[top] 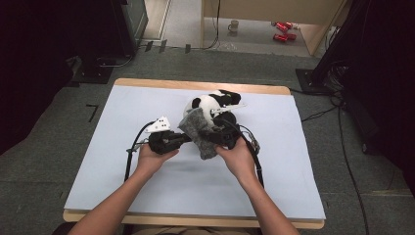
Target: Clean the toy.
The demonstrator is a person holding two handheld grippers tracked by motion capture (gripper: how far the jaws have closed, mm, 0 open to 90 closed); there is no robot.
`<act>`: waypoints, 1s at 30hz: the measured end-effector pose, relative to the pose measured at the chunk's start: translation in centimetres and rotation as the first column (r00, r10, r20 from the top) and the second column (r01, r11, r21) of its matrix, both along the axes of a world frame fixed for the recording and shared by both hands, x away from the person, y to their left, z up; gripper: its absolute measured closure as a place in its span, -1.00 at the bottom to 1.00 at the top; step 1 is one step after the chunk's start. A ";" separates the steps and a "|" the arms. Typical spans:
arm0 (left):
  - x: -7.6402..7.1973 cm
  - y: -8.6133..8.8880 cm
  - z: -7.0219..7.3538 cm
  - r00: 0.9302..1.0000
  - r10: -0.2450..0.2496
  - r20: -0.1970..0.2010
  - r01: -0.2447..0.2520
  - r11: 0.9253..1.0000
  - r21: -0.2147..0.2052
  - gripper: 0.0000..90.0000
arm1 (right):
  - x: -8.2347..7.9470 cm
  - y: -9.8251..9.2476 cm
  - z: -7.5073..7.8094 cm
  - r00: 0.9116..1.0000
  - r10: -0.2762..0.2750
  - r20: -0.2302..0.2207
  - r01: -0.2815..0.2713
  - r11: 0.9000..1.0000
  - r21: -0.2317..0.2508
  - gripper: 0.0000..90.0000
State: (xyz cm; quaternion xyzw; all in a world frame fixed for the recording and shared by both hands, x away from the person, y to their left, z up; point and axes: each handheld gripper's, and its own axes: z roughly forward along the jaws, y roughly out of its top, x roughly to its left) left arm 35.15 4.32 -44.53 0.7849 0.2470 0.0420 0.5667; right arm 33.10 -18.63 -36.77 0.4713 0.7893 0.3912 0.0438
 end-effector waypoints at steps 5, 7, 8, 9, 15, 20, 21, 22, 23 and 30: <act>-0.2 -0.2 0.0 1.000 -0.001 0.014 0.000 1.000 0.010 0.95 | -0.4 -0.9 2.1 0.999 -0.021 0.038 0.018 0.997 0.070 0.75; -0.2 -0.4 0.0 1.000 -0.004 0.017 0.004 1.000 0.014 0.95 | -0.2 -0.9 3.1 0.998 -0.033 0.056 0.028 0.995 0.091 0.75; -0.2 -0.4 0.0 1.000 -0.006 0.018 0.005 1.000 0.015 0.95 | 0.1 -0.7 3.6 0.997 -0.040 0.063 0.033 0.995 0.097 0.75; -0.3 -0.5 0.0 1.000 -0.007 0.019 0.007 1.000 0.015 0.95 | 0.3 -0.5 3.8 0.997 -0.043 0.063 0.037 0.994 0.102 0.74; -0.4 -0.7 0.0 0.999 -0.014 0.030 0.013 1.000 0.026 0.95 | 1.9 2.1 4.4 0.997 -0.053 0.055 0.047 0.993 0.104 0.74; -0.5 -0.6 0.0 1.000 -0.016 0.025 0.015 0.999 0.047 0.95 | 3.1 3.4 2.6 0.999 -0.050 0.022 0.049 0.999 0.022 0.75; -0.5 -0.5 0.0 1.000 -0.018 0.023 0.016 0.999 0.051 0.95 | 3.0 3.3 2.3 0.999 -0.046 0.021 0.045 0.999 0.024 0.75; -0.5 -0.5 0.0 1.000 -0.019 0.019 0.018 0.999 0.050 0.95 | 2.9 3.2 2.1 0.999 -0.041 0.021 0.041 0.999 0.023 0.75; -0.4 -0.5 -0.1 1.000 -0.020 0.014 0.019 0.999 0.047 0.95 | 2.9 3.2 2.1 0.999 -0.040 0.018 0.040 0.999 0.021 0.75; -0.4 -0.5 -0.1 1.000 -0.020 -0.001 0.020 0.999 0.049 0.95 | 1.7 2.3 1.3 1.000 -0.024 0.011 0.024 1.000 -0.003 0.75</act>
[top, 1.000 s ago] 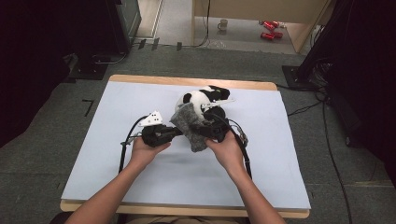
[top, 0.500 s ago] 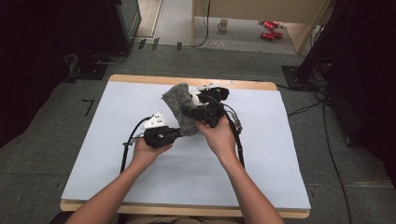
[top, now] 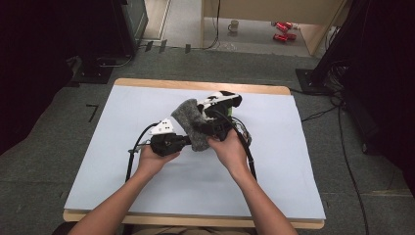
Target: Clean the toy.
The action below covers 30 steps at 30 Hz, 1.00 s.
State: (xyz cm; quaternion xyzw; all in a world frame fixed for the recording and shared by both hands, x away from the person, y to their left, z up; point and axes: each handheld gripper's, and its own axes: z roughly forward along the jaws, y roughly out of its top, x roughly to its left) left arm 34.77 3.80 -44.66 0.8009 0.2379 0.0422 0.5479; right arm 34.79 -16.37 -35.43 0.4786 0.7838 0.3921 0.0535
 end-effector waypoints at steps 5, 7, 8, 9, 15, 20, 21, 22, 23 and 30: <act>0.2 0.2 0.0 1.000 0.012 -0.005 -0.012 1.000 -0.010 0.95 | -0.9 -0.9 -1.1 1.000 0.011 -0.028 -0.010 1.000 0.007 0.75; 0.1 0.1 0.0 1.000 -0.001 -0.002 0.001 1.000 0.000 0.95 | -1.2 -1.2 -1.4 0.999 0.015 -0.030 -0.015 1.000 0.006 0.74; 0.0 0.0 -0.1 1.000 -0.004 -0.001 0.004 1.000 0.001 0.95 | -1.3 -1.4 -1.5 0.999 0.020 -0.034 -0.019 1.000 0.013 0.74; 0.0 -0.1 -0.1 1.000 -0.008 0.004 0.008 1.000 0.004 0.95 | -1.4 -1.6 -1.6 0.999 0.022 -0.034 -0.021 1.000 0.015 0.74; 0.2 0.4 0.0 1.000 0.007 -0.006 -0.007 1.000 -0.009 0.95 | -2.1 -2.7 -2.0 0.999 0.034 -0.030 -0.034 0.999 0.001 0.72; 0.1 0.6 0.1 1.000 0.006 0.015 -0.007 1.000 0.014 0.95 | -2.5 -4.2 -1.9 0.998 0.037 -0.052 -0.038 0.999 -0.009 0.72; 0.1 0.6 0.1 1.000 0.006 0.019 -0.007 1.000 0.016 0.95 | -2.6 -4.6 -1.7 0.998 0.042 -0.047 -0.042 0.999 -0.004 0.72; 0.0 0.6 0.1 1.000 0.003 0.026 -0.004 1.000 0.027 0.95 | -2.7 -4.9 -1.5 0.998 0.042 -0.046 -0.042 0.999 -0.001 0.72; 0.0 0.6 0.1 1.000 -0.002 0.029 0.001 0.999 0.039 0.95 | -2.7 -5.3 -1.2 0.999 0.042 -0.035 -0.042 0.999 0.006 0.72; -0.2 0.8 -0.1 0.999 -0.013 0.030 0.010 0.997 0.073 0.95 | -2.1 -8.9 0.0 0.997 -0.080 0.005 0.079 0.995 0.063 0.72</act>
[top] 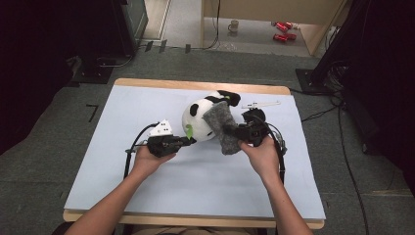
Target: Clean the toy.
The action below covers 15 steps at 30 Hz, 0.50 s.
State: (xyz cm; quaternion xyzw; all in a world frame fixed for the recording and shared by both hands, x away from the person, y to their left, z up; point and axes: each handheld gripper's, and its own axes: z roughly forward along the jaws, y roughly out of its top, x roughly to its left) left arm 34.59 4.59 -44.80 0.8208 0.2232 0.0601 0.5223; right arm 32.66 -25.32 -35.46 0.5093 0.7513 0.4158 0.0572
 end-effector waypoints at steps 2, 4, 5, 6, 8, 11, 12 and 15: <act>-0.1 0.0 -0.1 1.000 -0.003 -0.003 0.003 1.000 0.008 0.95 | 0.4 -0.9 -0.5 0.999 -0.033 -0.002 0.033 0.999 -0.002 0.72; -0.2 0.1 -0.2 1.000 -0.005 -0.014 0.005 1.000 0.016 0.95 | 0.8 -1.5 -1.2 0.998 -0.063 -0.006 0.063 0.998 -0.005 0.72; -0.3 0.2 -0.3 1.000 -0.010 -0.015 0.010 1.000 0.025 0.95 | 0.9 -1.8 -1.6 0.997 -0.071 -0.009 0.071 0.997 -0.008 0.72; -0.3 0.3 -0.4 1.000 -0.014 -0.021 0.015 0.999 0.033 0.95 | 1.1 -2.1 -2.0 0.997 -0.078 -0.011 0.078 0.997 -0.010 0.72; -0.4 0.6 -0.6 1.000 -0.014 -0.025 0.014 0.999 0.035 0.95 | 1.4 -2.6 -3.0 0.996 -0.092 -0.016 0.092 0.996 -0.015 0.72; -0.5 1.1 -1.1 1.000 -0.014 -0.007 0.014 0.999 0.052 0.95 | 1.7 -2.9 -3.9 0.995 -0.096 -0.014 0.096 0.995 -0.036 0.72; -0.4 1.3 -1.3 1.000 -0.019 -0.004 0.019 0.998 0.060 0.95 | 1.8 -3.0 -4.2 0.995 -0.095 -0.009 0.095 0.995 -0.041 0.72; -0.4 1.7 -1.6 0.999 -0.033 0.011 0.032 0.996 0.088 0.94 | 1.9 -3.4 -4.9 0.995 -0.099 -0.012 0.098 0.994 -0.045 0.71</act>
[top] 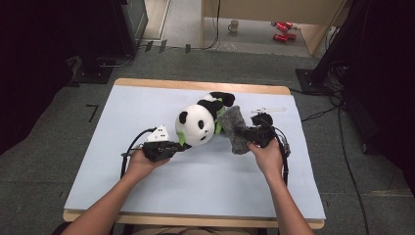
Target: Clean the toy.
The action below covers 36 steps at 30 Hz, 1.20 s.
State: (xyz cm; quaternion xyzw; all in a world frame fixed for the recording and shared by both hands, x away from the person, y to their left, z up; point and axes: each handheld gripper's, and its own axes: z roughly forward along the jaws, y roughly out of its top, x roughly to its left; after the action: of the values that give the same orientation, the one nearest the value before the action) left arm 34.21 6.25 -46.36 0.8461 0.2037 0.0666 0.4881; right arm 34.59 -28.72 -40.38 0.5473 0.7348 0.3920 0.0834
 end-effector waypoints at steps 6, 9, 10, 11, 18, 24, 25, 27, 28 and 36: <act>-0.4 0.8 0.0 0.999 -0.036 0.028 0.035 0.999 0.038 0.94 | 0.1 -0.4 -1.1 1.000 -0.006 -0.019 0.006 1.000 -0.004 0.70; -0.7 1.2 -0.3 0.998 -0.054 0.034 0.052 0.997 0.055 0.92 | 0.2 -0.3 -1.4 1.000 -0.007 -0.017 0.007 1.000 0.002 0.70; -0.8 1.4 -0.5 0.998 -0.052 0.039 0.050 0.997 0.066 0.92 | 0.2 -0.3 -1.3 1.000 -0.004 -0.014 0.004 1.000 0.003 0.70; -0.7 1.6 -0.6 0.998 -0.046 0.030 0.044 0.997 0.063 0.92 | 0.1 -0.1 -1.2 1.000 -0.002 -0.003 0.002 1.000 0.015 0.71; -0.5 2.1 -1.1 0.999 -0.030 0.026 0.029 0.999 0.038 0.89 | -0.5 2.9 0.0 0.992 0.076 0.103 -0.080 0.996 0.036 0.72; -0.5 2.1 -1.4 0.999 -0.030 0.019 0.029 0.998 0.048 0.88 | 0.3 5.9 -1.3 0.982 0.123 0.141 -0.122 0.992 -0.016 0.70; -0.5 2.1 -1.4 0.999 -0.030 0.016 0.029 0.998 0.052 0.87 | 0.5 6.2 -1.6 0.981 0.129 0.142 -0.126 0.992 -0.029 0.69; -0.5 2.1 -1.5 1.000 -0.027 0.004 0.027 0.998 0.060 0.87 | 0.9 6.6 -2.0 0.985 0.120 0.123 -0.116 0.993 -0.034 0.70; -0.4 2.2 -1.6 1.000 -0.026 -0.002 0.026 0.998 0.063 0.86 | 1.2 6.7 -2.2 0.987 0.116 0.111 -0.115 0.993 -0.017 0.69; -0.2 2.2 -2.1 0.998 -0.042 -0.052 0.045 0.997 0.065 0.41 | 1.7 6.4 -2.5 0.985 0.143 0.100 -0.143 0.990 -0.004 0.69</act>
State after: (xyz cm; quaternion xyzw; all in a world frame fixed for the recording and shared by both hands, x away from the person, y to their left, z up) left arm 34.03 8.46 -48.47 0.8673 0.1954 0.0411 0.4559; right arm 36.25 -22.31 -42.84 0.4730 0.7663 0.4253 0.0910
